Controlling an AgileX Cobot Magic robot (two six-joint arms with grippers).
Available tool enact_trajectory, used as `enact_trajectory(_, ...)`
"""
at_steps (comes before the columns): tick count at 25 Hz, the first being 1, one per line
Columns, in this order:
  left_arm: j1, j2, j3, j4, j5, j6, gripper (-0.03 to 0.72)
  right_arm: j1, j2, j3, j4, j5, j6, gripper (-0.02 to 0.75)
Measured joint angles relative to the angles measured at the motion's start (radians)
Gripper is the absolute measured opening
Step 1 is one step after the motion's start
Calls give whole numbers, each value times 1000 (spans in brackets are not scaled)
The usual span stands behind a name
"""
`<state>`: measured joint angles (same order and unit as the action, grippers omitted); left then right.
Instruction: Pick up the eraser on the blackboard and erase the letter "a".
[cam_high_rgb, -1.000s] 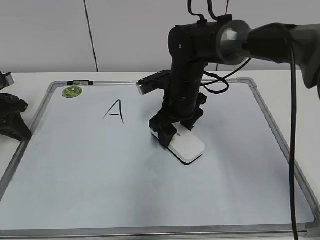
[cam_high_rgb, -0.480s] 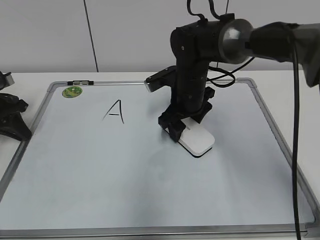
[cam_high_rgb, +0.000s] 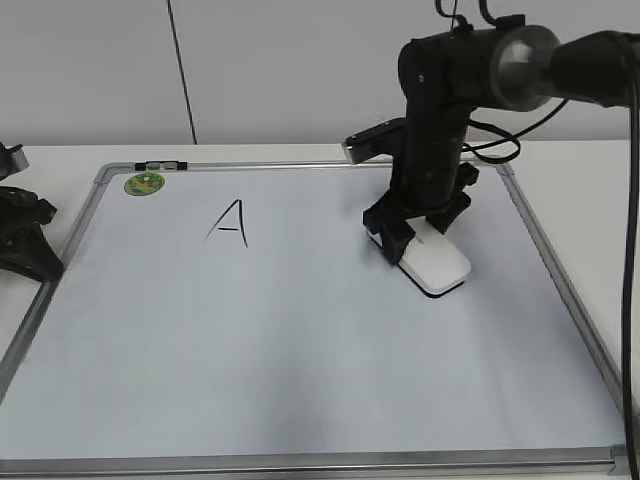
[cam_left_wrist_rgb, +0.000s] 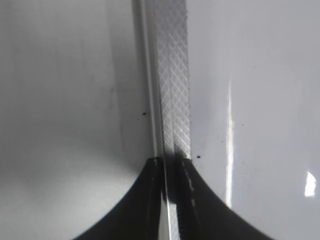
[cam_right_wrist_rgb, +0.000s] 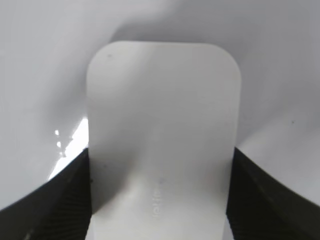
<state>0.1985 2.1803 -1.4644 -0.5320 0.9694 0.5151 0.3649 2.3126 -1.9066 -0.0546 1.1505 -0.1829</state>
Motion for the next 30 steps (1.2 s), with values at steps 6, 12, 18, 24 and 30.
enact_trajectory(6,0,0,0,0,0,0,44,-33,0,-2,6,7,2,523)
enact_trajectory(12,0,0,0,0,0,0,44,-21,0,-2,23,15,2,524)
enact_trajectory(18,0,0,0,0,0,0,44,67,0,-2,33,43,0,524)
enact_trajectory(24,0,0,0,-1,0,0,44,154,0,-2,55,53,-15,524)
enact_trajectory(30,0,0,0,-2,0,0,44,163,-4,-86,49,66,-22,524)
